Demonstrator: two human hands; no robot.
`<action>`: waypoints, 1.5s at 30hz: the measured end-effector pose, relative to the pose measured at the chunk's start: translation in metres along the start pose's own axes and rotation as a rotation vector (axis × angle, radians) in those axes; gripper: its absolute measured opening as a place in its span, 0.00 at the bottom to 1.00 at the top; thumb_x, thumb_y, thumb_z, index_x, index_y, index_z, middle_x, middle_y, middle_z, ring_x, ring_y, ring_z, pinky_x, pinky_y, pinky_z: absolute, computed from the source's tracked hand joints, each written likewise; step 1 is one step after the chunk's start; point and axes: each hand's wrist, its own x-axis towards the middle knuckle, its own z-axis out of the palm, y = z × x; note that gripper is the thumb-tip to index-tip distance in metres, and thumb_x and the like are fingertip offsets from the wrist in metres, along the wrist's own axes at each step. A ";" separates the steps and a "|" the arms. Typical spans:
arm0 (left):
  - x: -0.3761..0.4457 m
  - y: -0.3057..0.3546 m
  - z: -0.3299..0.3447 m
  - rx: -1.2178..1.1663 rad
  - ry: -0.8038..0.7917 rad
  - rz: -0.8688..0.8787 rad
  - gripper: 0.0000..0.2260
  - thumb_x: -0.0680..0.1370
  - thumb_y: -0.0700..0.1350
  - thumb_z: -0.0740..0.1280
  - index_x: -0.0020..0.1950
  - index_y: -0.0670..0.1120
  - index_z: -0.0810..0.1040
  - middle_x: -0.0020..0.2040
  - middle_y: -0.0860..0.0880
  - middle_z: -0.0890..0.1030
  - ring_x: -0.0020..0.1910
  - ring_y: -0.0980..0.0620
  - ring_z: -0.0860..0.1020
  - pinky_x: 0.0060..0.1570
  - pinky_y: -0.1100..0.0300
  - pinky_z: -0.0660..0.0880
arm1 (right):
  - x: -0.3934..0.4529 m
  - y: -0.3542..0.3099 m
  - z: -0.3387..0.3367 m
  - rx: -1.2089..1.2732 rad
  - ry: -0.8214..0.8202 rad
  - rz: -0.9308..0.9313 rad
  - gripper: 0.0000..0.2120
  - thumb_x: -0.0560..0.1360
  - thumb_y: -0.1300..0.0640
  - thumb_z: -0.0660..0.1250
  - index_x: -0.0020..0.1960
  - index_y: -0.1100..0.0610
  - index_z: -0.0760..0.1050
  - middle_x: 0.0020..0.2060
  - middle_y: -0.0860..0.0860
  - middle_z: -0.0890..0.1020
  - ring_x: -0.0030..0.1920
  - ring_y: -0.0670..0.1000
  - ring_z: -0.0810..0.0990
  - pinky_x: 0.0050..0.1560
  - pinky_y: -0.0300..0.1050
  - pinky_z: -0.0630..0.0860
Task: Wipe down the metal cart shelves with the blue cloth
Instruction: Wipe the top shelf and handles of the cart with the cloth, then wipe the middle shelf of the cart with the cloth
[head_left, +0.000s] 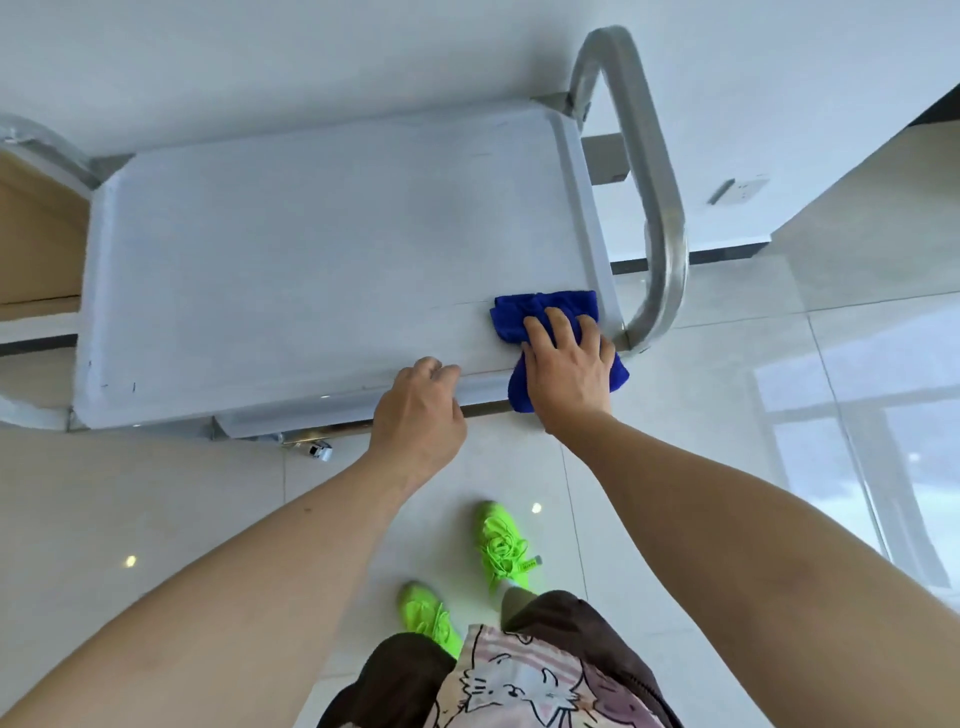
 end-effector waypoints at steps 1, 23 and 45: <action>-0.001 0.003 0.002 0.007 -0.008 0.011 0.16 0.79 0.43 0.61 0.67 0.46 0.73 0.66 0.47 0.72 0.63 0.45 0.70 0.52 0.49 0.75 | -0.005 0.005 -0.001 0.009 0.032 0.015 0.18 0.80 0.57 0.65 0.69 0.51 0.70 0.70 0.53 0.72 0.68 0.66 0.64 0.61 0.64 0.65; -0.086 -0.057 0.128 0.067 -0.077 0.050 0.19 0.77 0.43 0.65 0.68 0.45 0.73 0.72 0.44 0.68 0.67 0.43 0.68 0.57 0.49 0.73 | -0.158 -0.004 0.093 0.202 0.095 0.077 0.16 0.81 0.59 0.61 0.67 0.55 0.75 0.64 0.53 0.78 0.59 0.65 0.72 0.57 0.60 0.68; 0.134 -0.111 0.251 0.060 0.450 0.094 0.21 0.82 0.52 0.59 0.71 0.43 0.71 0.74 0.43 0.68 0.73 0.43 0.64 0.71 0.49 0.62 | 0.046 0.027 0.272 -0.067 0.080 -0.062 0.33 0.77 0.33 0.40 0.79 0.42 0.56 0.80 0.52 0.58 0.79 0.62 0.50 0.76 0.64 0.43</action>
